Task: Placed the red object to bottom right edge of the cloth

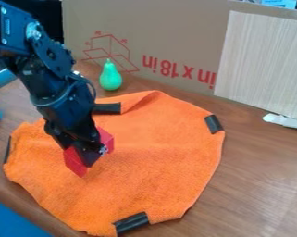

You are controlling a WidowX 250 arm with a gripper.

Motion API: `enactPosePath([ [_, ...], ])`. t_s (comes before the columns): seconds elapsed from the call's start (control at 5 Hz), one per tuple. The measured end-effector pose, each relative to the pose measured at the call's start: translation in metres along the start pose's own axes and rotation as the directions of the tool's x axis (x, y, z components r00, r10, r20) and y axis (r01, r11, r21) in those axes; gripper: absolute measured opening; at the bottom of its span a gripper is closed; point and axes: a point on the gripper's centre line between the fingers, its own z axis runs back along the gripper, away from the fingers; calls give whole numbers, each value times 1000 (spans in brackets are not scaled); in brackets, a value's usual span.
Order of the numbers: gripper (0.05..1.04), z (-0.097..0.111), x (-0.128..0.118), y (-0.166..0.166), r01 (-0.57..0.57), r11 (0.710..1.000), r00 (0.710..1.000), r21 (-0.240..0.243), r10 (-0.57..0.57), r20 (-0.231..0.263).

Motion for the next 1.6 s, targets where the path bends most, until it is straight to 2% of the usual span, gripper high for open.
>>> enactPosePath([
  [0.2,567,-3,0,-7,27,1000,1000,5,-27,2],
  [0.8,567,-11,-18,-32,42,999,999,-19,-42,23],
  [1.0,600,-10,-16,-34,43,999,998,-27,-42,35],
  [1.2,732,-14,-17,-36,53,998,998,-15,-53,19],
  [1.4,978,-19,-15,-33,38,999,999,-1,-38,22],
  [1.6,1003,-18,-17,-28,35,999,999,-17,-35,9],
])
